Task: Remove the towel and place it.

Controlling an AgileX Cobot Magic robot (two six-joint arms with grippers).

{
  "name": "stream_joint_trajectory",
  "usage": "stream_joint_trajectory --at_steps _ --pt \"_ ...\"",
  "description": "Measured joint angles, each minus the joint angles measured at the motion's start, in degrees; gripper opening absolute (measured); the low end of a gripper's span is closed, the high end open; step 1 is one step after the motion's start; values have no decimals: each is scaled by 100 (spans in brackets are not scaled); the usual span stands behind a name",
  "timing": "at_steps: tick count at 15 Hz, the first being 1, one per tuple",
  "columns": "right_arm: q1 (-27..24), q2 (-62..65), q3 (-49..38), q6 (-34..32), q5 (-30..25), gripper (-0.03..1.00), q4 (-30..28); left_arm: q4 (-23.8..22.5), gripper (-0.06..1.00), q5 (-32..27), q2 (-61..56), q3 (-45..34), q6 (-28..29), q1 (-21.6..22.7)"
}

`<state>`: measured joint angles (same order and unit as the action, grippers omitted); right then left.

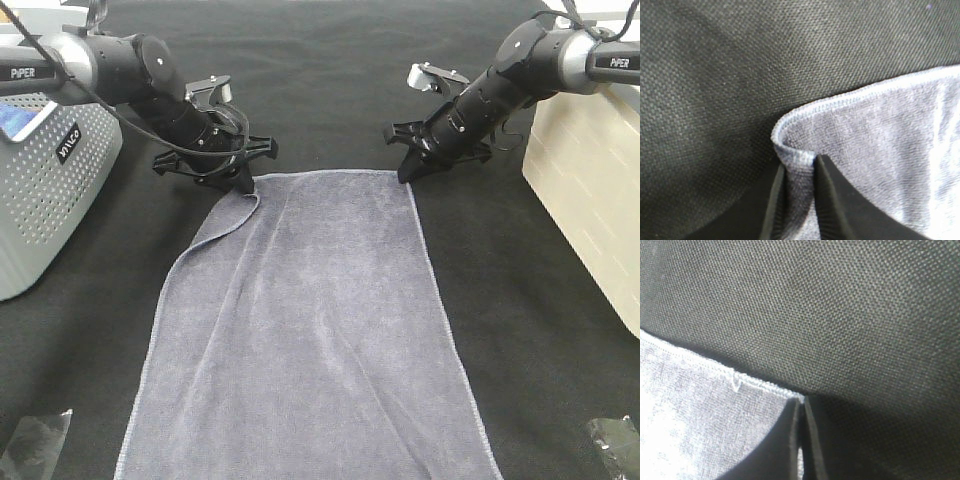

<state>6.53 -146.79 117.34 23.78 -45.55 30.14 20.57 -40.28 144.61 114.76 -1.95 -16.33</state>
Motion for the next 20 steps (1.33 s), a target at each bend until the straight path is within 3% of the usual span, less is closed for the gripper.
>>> stream_joint_trajectory --at_steps 5,7,9,13,16,20 --pt "0 -40 120 -6 -97 2 -40 -544 20 -636 120 573 -74 -11" --pt "0 -46 126 -6 -103 2 -40 -573 9 -751 120 596 -86 -11" --pt "0 -52 132 -6 -115 2 -40 -579 0 -756 126 596 -138 -11" --pt "0 -52 195 -6 -143 2 -69 -613 0 -739 132 630 -315 -11" --pt "11 -103 688 -6 -223 2 -172 -940 0 -688 138 1094 -350 -11" --pt "11 -103 1329 -6 -172 2 -189 -1077 0 -246 138 1558 -367 -11"
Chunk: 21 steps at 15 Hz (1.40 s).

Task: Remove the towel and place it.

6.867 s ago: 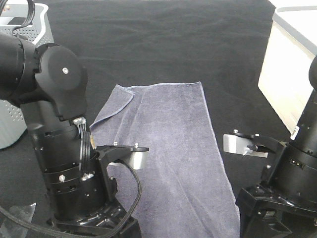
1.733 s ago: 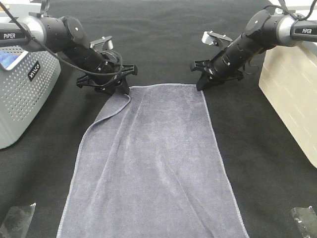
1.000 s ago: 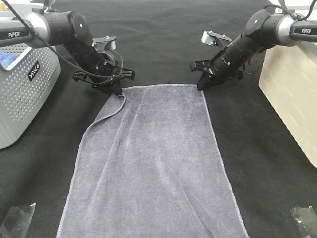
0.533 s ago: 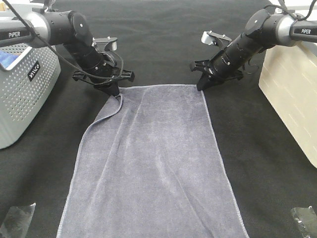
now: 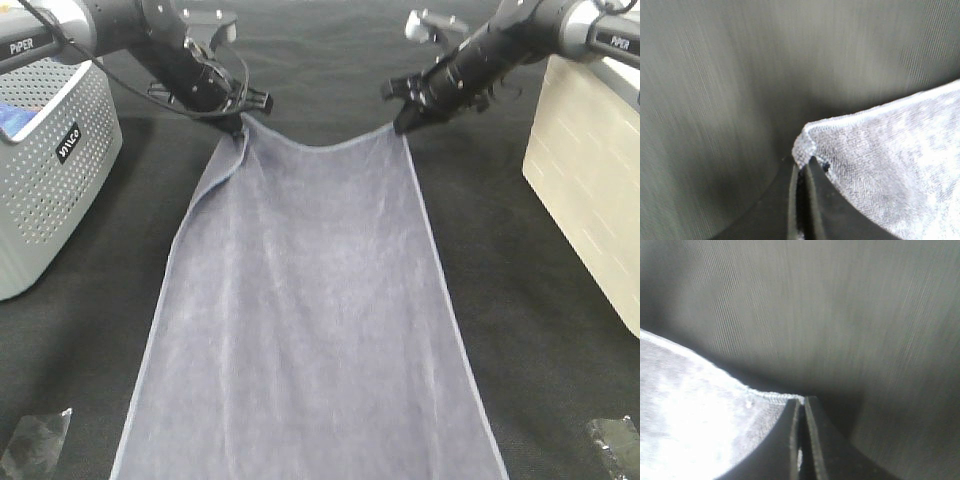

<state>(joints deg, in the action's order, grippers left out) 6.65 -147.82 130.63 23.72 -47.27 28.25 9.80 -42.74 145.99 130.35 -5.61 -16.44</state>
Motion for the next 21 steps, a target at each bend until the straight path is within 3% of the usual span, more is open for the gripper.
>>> stream_joint_trajectory --at_steps 12,17,21 --pt "0 0 269 613 2166 2 92 -52 0 2836 17 29 -332 0" --pt "0 -109 269 1324 2532 2 762 -63 0 3214 97 29 -476 0" --pt "0 -447 269 1461 2830 2 888 -109 0 3415 372 29 -481 0"
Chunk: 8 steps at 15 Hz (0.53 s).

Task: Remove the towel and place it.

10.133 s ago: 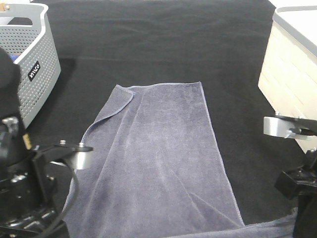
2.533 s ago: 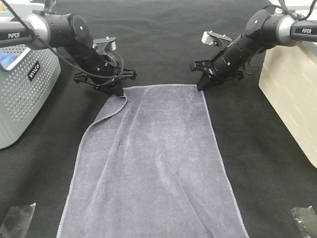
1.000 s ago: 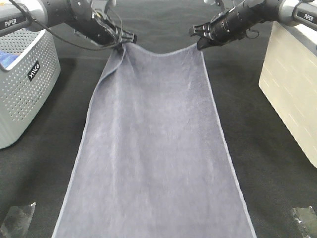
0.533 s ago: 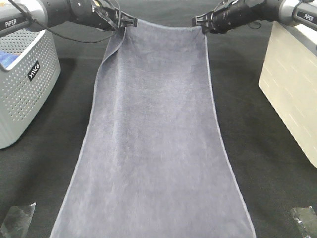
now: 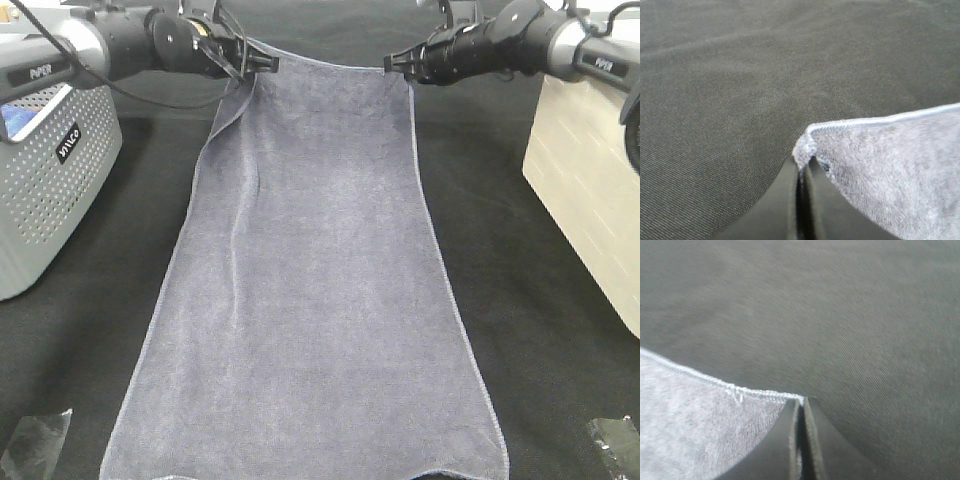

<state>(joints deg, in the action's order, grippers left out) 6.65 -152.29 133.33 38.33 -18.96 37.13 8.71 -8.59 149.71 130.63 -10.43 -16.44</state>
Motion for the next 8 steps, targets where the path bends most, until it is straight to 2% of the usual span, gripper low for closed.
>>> stream_joint_trajectory --at_steps 8 --pt "17 -481 23 0 476 2 115 0 0 1031 561 0 -11 0"
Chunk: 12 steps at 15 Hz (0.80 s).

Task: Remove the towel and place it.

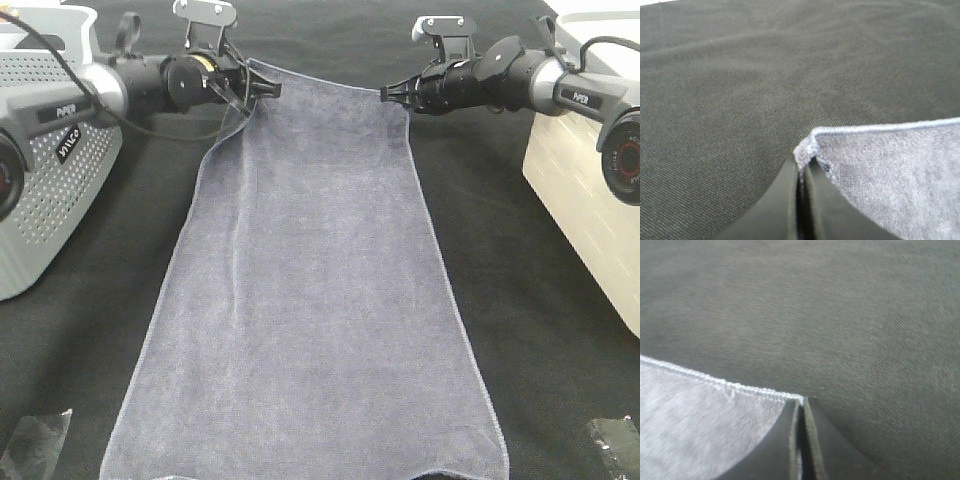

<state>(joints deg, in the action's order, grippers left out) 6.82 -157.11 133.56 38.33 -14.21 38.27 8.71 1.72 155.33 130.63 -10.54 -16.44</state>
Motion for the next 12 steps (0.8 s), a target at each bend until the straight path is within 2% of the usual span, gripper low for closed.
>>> stream_joint_trajectory --at_steps 4,12 --pt "17 -23 29 0 395 2 63 0 0 258 206 0 0 0" --pt "23 -172 29 0 567 2 195 0 0 602 327 0 0 0"
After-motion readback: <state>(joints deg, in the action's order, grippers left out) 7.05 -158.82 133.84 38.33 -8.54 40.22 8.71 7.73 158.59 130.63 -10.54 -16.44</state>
